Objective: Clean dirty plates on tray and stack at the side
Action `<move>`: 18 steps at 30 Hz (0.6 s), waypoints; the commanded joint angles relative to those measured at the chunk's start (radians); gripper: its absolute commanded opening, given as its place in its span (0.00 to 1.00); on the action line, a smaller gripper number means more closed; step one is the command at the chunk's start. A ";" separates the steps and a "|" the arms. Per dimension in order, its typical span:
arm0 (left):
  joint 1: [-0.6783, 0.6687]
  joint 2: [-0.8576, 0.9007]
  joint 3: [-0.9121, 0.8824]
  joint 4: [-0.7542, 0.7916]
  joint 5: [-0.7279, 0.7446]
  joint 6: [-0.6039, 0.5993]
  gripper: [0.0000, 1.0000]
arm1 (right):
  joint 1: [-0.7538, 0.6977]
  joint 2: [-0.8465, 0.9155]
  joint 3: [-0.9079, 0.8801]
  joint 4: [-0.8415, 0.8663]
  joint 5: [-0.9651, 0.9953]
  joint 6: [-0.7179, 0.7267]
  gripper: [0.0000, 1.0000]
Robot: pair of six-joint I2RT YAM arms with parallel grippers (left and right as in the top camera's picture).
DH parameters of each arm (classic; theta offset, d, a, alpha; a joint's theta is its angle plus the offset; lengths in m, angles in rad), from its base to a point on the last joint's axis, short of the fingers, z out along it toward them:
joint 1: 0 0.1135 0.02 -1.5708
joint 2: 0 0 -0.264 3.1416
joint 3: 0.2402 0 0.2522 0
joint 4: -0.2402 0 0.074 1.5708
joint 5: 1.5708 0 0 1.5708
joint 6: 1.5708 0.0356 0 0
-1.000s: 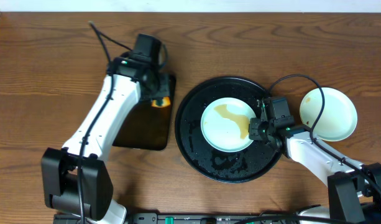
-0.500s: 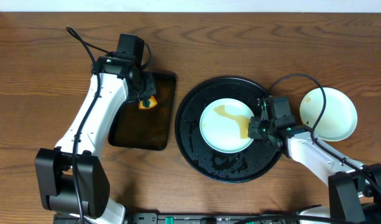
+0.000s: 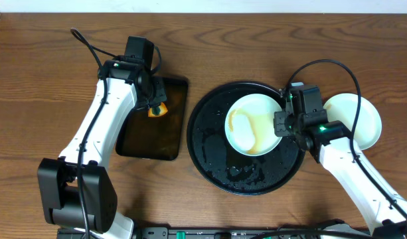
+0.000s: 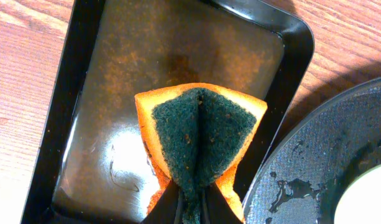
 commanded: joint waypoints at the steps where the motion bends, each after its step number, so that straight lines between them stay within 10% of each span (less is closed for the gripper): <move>1: 0.001 0.010 -0.006 -0.003 -0.012 -0.009 0.08 | -0.001 -0.030 0.014 0.001 0.076 -0.071 0.01; 18: 0.001 0.010 -0.006 -0.003 -0.012 -0.009 0.08 | 0.101 -0.133 0.087 0.048 0.261 -0.395 0.01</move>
